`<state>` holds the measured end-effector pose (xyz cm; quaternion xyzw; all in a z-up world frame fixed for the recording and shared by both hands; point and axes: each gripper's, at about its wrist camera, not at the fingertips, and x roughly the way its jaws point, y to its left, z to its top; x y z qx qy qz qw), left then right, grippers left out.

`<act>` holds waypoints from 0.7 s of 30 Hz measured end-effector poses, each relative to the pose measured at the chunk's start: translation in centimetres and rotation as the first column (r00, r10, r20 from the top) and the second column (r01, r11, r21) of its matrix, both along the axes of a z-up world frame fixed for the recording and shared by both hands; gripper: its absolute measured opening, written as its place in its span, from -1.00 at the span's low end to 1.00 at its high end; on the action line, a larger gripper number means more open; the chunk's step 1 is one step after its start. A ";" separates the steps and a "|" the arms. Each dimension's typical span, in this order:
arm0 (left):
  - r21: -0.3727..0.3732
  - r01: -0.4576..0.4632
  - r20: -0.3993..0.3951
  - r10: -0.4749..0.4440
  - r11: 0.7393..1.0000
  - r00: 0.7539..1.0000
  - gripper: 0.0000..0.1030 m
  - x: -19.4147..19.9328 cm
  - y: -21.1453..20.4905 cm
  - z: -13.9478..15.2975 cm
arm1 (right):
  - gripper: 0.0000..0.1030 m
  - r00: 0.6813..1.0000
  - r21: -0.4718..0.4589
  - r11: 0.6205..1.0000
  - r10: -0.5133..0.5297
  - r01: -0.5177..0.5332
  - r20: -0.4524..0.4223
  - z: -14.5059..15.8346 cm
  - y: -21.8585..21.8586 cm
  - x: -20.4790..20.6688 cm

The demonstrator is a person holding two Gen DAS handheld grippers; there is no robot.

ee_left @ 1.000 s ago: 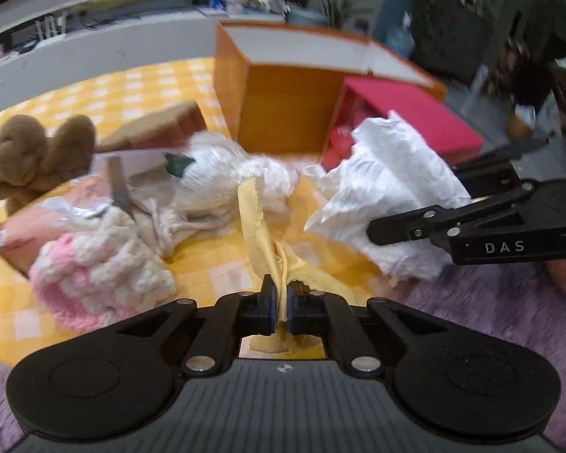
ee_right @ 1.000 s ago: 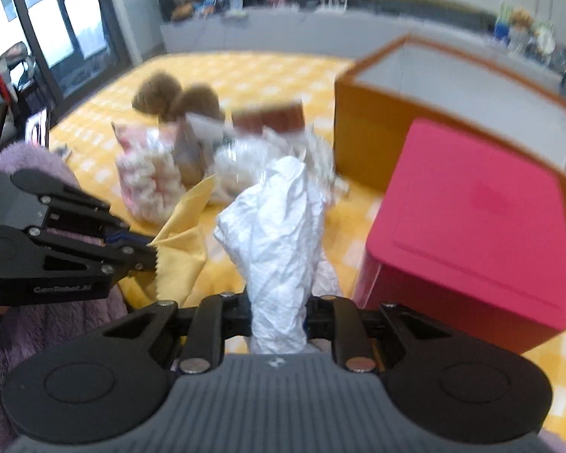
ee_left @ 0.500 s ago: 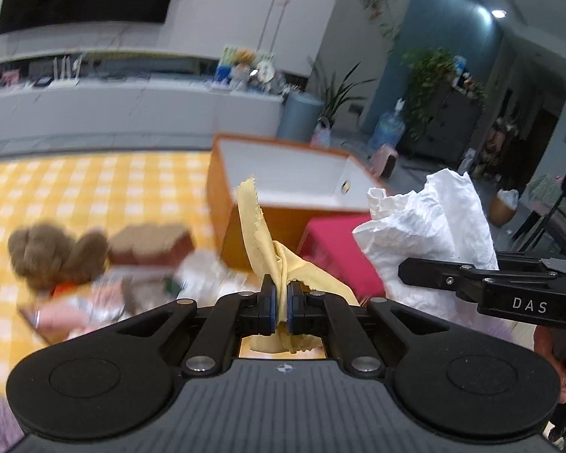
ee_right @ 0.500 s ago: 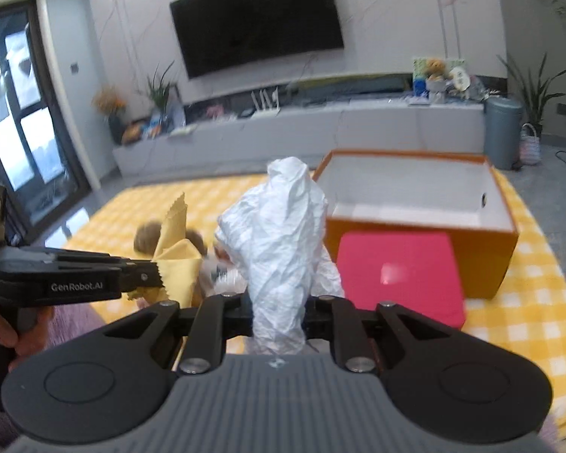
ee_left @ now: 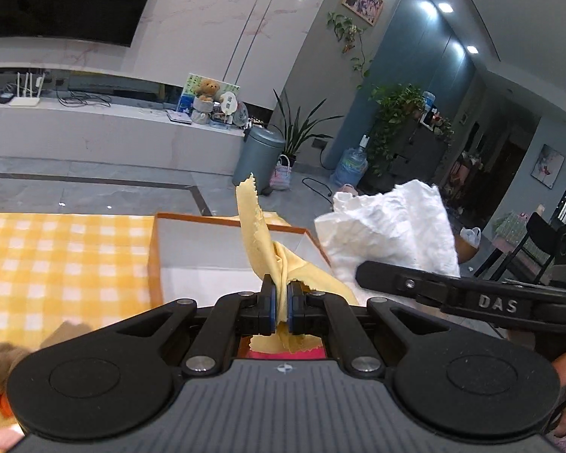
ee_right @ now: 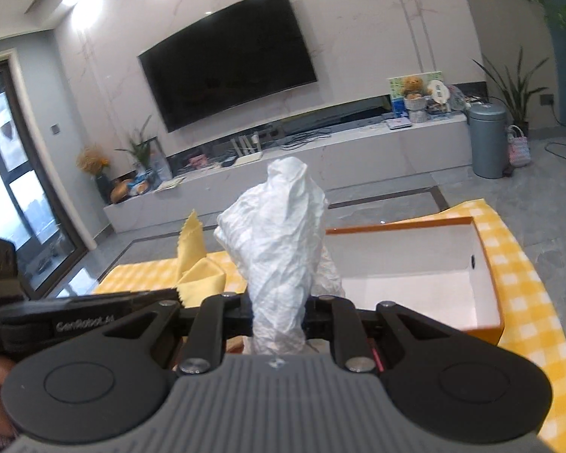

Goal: Organize soft objects
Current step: 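Carry the yellow cloth with the left tool while the right tool carries the white cloth to the orange box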

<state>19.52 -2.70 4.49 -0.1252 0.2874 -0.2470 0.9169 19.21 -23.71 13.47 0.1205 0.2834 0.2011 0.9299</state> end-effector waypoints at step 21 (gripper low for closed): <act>0.094 0.065 -0.248 -0.040 0.993 0.968 -0.89 13.7 -3.4 -7.9 | -0.69 0.938 -0.102 0.993 -0.086 0.054 -0.335 -10.8 1.3 19.2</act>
